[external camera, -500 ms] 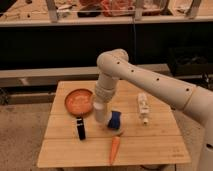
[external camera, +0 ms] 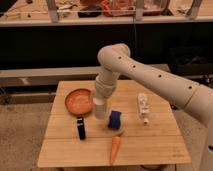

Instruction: Place the ceramic cup over the eraser

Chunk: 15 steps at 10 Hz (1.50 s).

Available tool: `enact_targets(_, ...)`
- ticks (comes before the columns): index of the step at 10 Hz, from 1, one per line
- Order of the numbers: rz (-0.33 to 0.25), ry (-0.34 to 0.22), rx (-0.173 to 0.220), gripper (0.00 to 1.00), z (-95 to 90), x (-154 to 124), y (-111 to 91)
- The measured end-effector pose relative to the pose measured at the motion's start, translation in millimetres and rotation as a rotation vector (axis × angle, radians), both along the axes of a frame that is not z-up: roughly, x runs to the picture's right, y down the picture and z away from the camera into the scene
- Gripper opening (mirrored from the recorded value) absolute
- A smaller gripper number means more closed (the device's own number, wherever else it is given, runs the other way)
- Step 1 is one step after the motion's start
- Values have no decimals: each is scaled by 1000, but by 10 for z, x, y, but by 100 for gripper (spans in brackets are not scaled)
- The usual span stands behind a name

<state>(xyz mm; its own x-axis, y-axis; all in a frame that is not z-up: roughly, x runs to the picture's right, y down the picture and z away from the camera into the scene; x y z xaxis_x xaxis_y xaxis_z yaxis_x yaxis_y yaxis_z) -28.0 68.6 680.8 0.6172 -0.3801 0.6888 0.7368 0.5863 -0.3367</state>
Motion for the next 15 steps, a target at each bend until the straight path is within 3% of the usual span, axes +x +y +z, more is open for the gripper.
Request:
enact_targets(5, 43, -30, -18, 0, -139, -42, -154)
enact_targets(7, 63, -34, -47, 0, -210, -66, -204)
enact_targets(15, 59, -98, -98, 0, -563, -373, -238)
